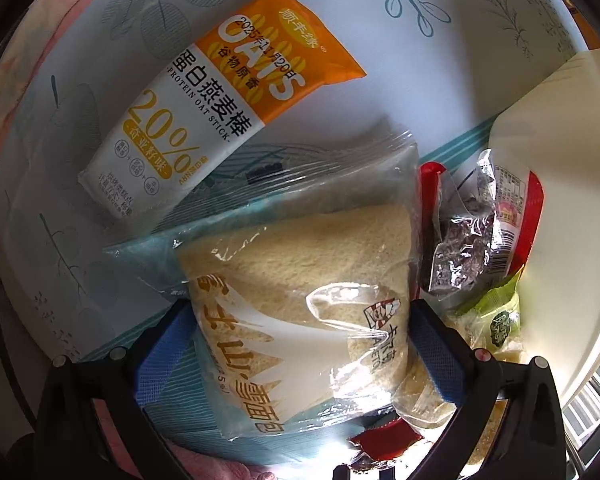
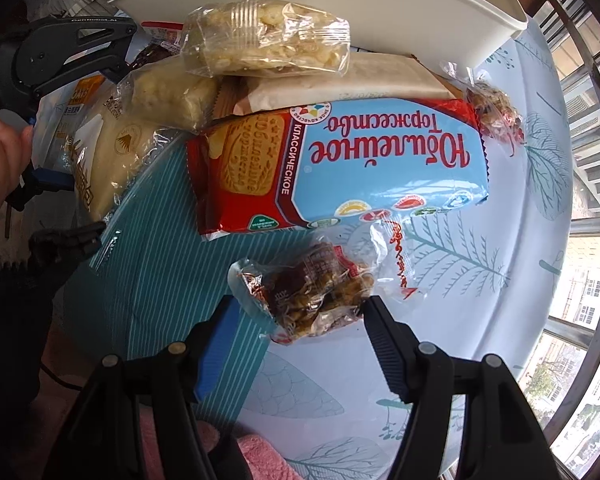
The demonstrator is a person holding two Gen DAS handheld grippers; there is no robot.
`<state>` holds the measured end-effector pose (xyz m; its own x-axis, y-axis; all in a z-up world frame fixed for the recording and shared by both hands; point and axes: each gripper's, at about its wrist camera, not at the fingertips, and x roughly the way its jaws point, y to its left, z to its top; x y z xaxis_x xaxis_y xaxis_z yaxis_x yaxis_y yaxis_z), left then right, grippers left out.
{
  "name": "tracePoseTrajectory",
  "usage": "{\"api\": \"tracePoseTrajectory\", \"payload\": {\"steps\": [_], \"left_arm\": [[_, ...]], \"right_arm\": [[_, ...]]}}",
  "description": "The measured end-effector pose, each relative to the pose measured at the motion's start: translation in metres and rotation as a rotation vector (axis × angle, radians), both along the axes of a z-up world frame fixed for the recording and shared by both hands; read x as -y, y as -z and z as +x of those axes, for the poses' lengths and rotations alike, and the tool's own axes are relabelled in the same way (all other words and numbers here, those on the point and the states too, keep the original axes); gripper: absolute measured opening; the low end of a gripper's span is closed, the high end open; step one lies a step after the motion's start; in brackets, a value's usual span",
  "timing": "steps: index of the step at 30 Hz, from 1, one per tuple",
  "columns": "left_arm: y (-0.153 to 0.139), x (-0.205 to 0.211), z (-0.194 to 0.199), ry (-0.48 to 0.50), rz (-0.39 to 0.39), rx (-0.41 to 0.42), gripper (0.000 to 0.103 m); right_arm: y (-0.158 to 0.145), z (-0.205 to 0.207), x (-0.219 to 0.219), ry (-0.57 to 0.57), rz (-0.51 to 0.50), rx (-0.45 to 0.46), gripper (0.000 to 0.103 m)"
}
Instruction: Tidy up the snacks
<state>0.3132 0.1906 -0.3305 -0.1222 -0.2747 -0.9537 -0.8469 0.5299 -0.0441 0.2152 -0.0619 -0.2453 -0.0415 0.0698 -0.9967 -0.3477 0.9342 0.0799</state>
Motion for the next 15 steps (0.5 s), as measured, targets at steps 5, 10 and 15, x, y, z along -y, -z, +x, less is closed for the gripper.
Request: {"api": "tracePoseTrajectory", "payload": {"steps": [5, 10, 15], "left_arm": [[-0.004, 0.006, -0.004, -0.008, 0.016, 0.014, 0.101], [-0.009, 0.013, -0.007, -0.013, 0.024, 0.014, 0.095], [-0.01, 0.016, -0.017, -0.033, 0.004, 0.004, 0.093]], "right_arm": [[-0.001, -0.002, -0.002, -0.013, -0.003, 0.019, 0.064], [-0.006, -0.006, 0.001, -0.011, -0.01, 0.044, 0.05], [-0.01, -0.008, 0.005, -0.005, -0.01, 0.059, 0.04]]}}
